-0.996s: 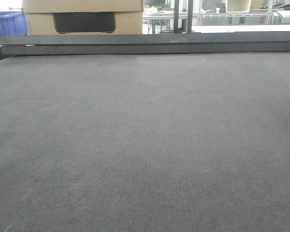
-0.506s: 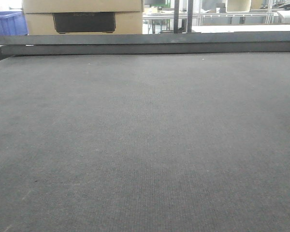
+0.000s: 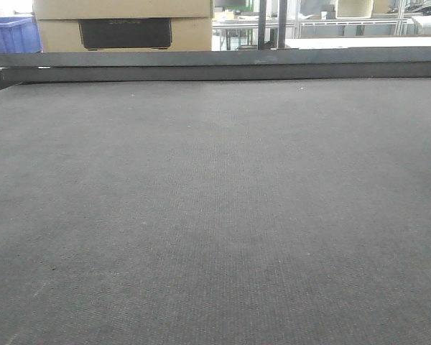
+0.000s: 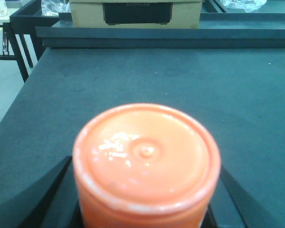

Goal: Place cylindrical capacitor in blue bin on shelf
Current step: 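Drive away from the table holding both cylinders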

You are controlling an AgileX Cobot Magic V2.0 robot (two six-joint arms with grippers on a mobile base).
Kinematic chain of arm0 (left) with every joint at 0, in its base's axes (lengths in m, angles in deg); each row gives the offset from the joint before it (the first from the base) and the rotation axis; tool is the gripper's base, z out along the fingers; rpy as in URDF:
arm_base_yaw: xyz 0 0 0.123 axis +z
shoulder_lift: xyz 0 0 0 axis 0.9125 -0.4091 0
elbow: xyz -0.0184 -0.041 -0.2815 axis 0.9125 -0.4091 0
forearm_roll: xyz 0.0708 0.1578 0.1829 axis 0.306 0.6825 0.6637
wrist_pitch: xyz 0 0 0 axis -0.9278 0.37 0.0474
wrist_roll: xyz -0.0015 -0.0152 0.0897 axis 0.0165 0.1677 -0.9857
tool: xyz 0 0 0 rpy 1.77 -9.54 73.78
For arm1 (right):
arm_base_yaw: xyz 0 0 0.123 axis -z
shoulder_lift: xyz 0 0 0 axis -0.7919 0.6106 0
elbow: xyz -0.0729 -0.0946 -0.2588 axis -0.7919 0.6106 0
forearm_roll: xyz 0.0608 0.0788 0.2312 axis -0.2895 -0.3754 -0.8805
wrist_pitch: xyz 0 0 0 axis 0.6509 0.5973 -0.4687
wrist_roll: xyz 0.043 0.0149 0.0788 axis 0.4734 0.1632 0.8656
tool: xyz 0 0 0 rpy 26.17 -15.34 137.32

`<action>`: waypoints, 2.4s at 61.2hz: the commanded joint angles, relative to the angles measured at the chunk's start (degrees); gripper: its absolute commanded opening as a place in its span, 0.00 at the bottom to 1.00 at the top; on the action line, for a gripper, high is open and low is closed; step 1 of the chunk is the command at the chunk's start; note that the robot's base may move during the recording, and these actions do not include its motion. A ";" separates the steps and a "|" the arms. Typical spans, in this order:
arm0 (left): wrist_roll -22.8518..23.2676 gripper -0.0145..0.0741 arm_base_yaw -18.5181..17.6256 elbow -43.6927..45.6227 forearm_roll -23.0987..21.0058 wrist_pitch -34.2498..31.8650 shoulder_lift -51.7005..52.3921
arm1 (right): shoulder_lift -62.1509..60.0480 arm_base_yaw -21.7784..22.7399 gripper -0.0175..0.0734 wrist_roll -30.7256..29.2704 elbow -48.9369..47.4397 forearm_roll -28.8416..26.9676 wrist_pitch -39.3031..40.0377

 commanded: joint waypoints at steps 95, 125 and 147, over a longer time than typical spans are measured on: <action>-0.04 0.04 -0.24 0.11 -0.01 -1.52 0.26 | -0.30 -0.12 0.01 -0.38 0.04 0.62 1.29; -0.04 0.04 -0.24 0.11 -0.01 -1.52 0.26 | -0.30 -0.12 0.01 -0.38 0.04 0.62 1.29; -0.04 0.04 -0.24 0.11 -0.01 -1.52 0.26 | -0.30 -0.12 0.01 -0.38 0.04 0.62 1.29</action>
